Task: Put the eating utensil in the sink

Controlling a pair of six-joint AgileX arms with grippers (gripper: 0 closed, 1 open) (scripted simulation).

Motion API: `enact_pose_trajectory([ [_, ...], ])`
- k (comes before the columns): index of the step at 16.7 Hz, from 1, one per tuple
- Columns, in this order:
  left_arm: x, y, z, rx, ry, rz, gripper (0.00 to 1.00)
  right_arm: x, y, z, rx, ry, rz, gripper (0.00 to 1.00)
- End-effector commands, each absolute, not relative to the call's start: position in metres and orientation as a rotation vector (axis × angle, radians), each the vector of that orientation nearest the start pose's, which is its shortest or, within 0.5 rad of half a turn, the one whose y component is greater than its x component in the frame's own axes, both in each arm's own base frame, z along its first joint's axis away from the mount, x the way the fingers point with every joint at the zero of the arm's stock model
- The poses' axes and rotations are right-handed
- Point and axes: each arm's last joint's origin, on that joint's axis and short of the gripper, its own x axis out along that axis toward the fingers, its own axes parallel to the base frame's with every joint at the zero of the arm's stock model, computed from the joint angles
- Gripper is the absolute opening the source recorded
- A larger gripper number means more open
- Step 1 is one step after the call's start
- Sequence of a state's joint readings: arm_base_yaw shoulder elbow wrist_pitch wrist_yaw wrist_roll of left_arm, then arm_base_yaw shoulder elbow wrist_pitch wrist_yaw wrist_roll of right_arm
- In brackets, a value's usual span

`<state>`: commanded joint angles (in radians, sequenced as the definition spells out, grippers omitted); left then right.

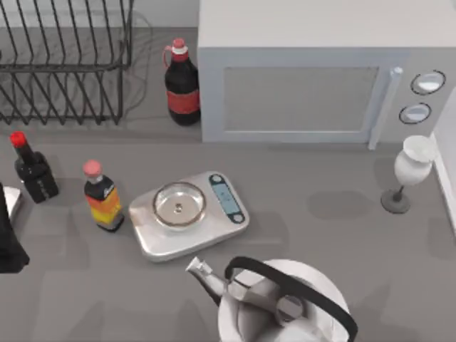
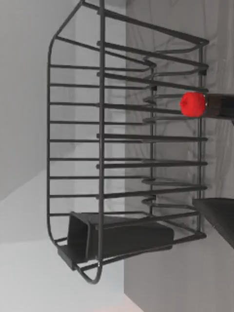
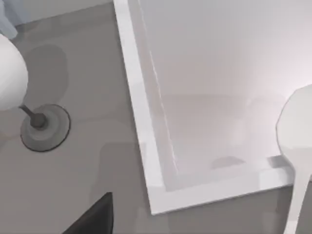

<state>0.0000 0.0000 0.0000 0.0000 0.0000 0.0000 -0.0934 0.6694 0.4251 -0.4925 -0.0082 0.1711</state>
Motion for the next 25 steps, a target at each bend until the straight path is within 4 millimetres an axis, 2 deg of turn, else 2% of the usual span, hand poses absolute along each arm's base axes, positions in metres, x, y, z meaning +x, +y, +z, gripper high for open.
enact_pose_trajectory([
  [5,0.106,-0.001,0.160,0.000,0.000,0.000,1.00,0.185,-0.028,0.198,0.339,1.175,-0.288,1.00],
  [10,0.106,-0.001,0.160,0.000,0.000,0.000,1.00,0.217,-0.040,0.195,0.427,1.424,-0.396,1.00],
  [19,0.106,-0.001,0.160,0.000,0.000,0.000,1.00,0.227,-0.043,0.194,0.440,1.455,-0.412,1.00],
  [22,0.106,-0.001,0.160,0.000,0.000,0.000,1.00,0.241,-0.046,0.174,0.434,1.454,-0.403,1.00],
  [25,0.106,-0.001,0.160,0.000,0.000,0.000,1.00,0.250,-0.049,0.134,0.436,1.451,-0.404,1.00],
])
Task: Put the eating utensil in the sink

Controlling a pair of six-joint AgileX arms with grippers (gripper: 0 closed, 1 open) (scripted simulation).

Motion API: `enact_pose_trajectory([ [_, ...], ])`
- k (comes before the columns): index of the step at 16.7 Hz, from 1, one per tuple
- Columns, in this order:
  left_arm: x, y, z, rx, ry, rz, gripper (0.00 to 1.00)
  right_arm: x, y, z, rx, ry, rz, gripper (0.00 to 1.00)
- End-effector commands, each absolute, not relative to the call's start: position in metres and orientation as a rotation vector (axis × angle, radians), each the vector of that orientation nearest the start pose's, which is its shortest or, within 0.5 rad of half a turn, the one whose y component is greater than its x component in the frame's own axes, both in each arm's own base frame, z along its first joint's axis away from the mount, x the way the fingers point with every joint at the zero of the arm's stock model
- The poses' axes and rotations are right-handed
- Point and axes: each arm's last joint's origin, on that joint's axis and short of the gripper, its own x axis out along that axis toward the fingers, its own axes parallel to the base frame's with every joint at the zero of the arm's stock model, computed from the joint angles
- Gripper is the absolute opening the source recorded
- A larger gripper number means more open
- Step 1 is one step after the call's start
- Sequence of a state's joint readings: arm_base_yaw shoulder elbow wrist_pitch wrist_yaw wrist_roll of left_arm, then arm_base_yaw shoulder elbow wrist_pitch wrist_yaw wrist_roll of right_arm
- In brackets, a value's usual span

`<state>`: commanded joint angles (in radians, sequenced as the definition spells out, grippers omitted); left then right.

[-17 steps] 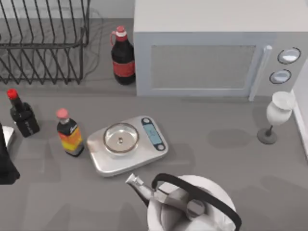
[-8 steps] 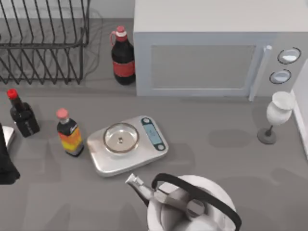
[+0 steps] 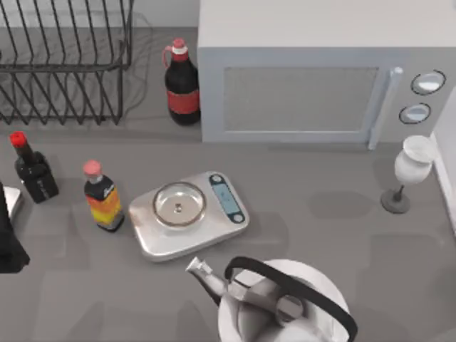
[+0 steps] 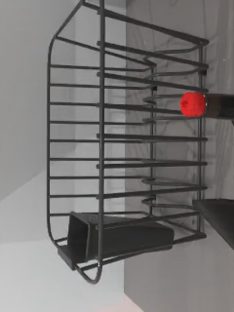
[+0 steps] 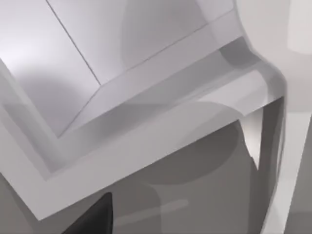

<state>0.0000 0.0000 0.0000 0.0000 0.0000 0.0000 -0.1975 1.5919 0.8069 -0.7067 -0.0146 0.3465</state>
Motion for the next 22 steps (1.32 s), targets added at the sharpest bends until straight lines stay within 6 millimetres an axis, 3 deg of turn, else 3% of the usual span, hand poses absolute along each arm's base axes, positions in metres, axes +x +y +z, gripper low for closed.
enact_pose_trajectory([
  [4,0.106,-0.001,0.160,0.000,0.000,0.000,1.00,0.236,-0.044,0.098,0.439,1.468,-0.411,1.00],
  [10,0.106,-0.001,0.160,0.000,0.000,0.000,1.00,0.229,-0.043,0.095,0.443,1.465,-0.417,1.00],
  [22,0.106,-0.001,0.160,0.000,0.000,0.000,1.00,0.229,-0.043,0.095,0.443,1.465,-0.417,0.10],
])
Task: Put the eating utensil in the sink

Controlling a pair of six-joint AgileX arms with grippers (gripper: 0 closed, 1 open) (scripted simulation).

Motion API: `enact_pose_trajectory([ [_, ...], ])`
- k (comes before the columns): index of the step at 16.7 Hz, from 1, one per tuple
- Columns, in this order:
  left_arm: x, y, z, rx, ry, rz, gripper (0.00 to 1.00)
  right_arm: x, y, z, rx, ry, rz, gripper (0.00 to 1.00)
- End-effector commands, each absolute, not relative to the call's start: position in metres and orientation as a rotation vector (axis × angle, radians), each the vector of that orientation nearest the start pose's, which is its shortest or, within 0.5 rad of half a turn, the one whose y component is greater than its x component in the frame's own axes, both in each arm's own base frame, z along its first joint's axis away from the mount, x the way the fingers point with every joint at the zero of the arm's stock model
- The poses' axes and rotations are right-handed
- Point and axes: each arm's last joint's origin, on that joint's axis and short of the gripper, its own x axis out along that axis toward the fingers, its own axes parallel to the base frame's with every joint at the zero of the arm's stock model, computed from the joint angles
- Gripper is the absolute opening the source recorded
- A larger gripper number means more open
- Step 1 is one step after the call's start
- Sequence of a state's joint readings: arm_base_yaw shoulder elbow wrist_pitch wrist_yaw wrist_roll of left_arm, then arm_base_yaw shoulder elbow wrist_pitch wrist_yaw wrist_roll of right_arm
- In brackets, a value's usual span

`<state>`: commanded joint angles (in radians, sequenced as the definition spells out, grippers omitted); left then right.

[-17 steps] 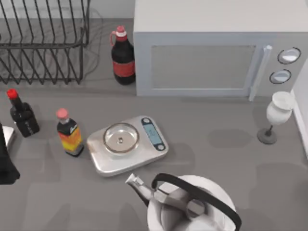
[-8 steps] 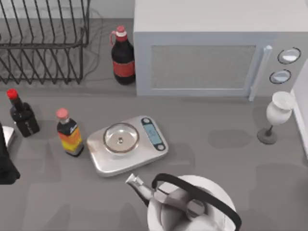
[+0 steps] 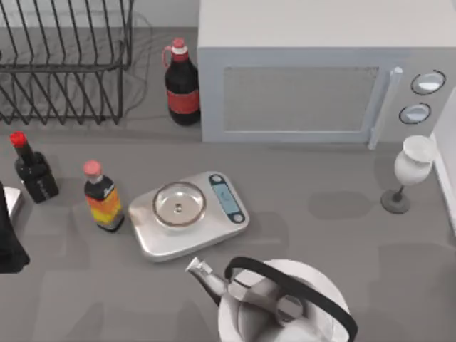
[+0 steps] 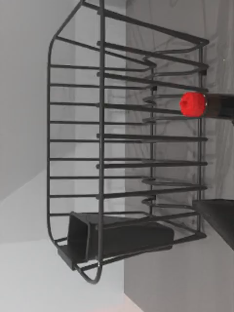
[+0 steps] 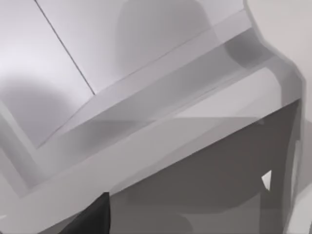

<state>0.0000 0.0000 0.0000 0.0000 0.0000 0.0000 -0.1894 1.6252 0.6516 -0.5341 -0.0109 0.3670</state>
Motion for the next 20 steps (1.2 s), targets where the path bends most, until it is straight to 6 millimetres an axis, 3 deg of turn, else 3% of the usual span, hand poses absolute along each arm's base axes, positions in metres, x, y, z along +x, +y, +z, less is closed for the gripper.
enact_pose_trajectory([
  [2,0.106,-0.001,0.160,0.000,0.000,0.000,1.00,0.229,-0.043,0.095,0.443,1.465,-0.417,0.00],
  [9,0.106,-0.001,0.160,0.000,0.000,0.000,1.00,0.229,-0.043,0.095,0.443,1.465,-0.417,0.00],
  [10,0.106,-0.001,0.160,0.000,0.000,0.000,1.00,0.238,-0.045,0.116,0.431,1.388,-0.400,0.00],
  [13,0.106,-0.001,0.160,0.000,0.000,0.000,1.00,0.249,-0.043,0.126,0.420,1.339,-0.381,0.00],
  [16,0.106,-0.001,0.160,0.000,0.000,0.000,1.00,0.266,-0.034,0.156,0.391,1.270,-0.331,0.00],
  [20,0.106,-0.001,0.160,0.000,0.000,0.000,1.00,0.265,-0.030,0.197,0.374,1.291,-0.311,0.00],
])
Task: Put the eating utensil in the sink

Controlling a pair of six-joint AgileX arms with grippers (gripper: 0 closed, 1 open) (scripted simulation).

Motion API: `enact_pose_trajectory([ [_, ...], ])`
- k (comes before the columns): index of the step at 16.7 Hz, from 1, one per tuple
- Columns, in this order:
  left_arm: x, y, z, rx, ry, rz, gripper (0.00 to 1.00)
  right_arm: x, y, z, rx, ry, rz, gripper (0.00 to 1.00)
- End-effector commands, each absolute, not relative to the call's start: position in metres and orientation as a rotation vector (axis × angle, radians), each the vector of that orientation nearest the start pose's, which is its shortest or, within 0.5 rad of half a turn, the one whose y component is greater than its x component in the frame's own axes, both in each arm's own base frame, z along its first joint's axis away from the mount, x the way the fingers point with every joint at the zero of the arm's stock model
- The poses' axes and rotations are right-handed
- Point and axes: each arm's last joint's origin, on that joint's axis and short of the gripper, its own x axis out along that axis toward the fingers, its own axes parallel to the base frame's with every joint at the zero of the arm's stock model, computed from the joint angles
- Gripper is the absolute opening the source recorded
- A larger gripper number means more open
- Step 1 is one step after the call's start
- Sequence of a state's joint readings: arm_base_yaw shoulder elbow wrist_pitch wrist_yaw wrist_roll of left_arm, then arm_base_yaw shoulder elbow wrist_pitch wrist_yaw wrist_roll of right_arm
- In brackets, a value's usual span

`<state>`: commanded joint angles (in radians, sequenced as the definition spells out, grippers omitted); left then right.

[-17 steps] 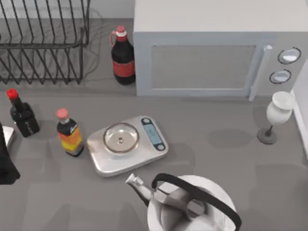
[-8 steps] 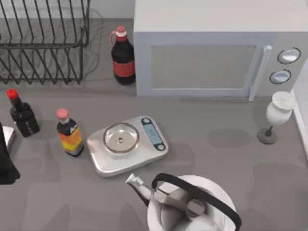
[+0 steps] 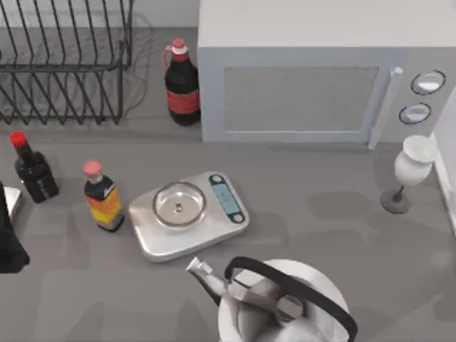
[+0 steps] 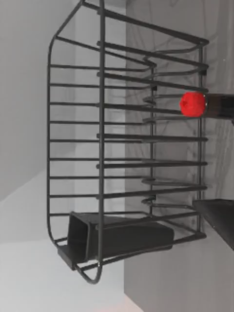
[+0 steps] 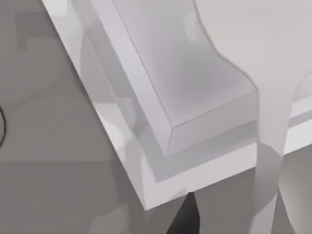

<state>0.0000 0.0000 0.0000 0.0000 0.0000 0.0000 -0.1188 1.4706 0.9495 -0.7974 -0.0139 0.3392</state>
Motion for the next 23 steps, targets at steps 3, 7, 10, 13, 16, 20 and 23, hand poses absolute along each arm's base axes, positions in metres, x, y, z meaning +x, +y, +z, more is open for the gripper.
enact_pose_trajectory([
  [3,0.106,-0.001,0.160,0.000,0.000,0.000,1.00,0.249,-0.038,0.211,0.402,1.363,-0.361,0.00],
  [7,0.106,-0.001,0.160,0.000,0.000,0.000,1.00,0.238,-0.045,0.216,0.431,1.388,-0.400,0.00],
  [10,0.106,-0.001,0.160,0.000,0.000,0.000,1.00,0.239,-0.044,0.215,0.429,1.392,-0.398,0.00],
  [13,0.106,-0.001,0.160,0.000,0.000,0.000,1.00,0.245,-0.046,0.217,0.436,1.402,-0.399,0.00],
  [16,0.106,-0.001,0.160,0.000,0.000,0.000,1.00,0.270,-0.050,0.224,0.455,1.436,-0.397,0.00],
  [20,0.106,-0.001,0.160,0.000,0.000,0.000,1.00,0.331,-0.058,0.232,0.475,1.498,-0.383,0.00],
  [23,0.106,-0.001,0.160,0.000,0.000,0.000,1.00,0.388,-0.064,0.238,0.478,1.511,-0.369,0.00],
])
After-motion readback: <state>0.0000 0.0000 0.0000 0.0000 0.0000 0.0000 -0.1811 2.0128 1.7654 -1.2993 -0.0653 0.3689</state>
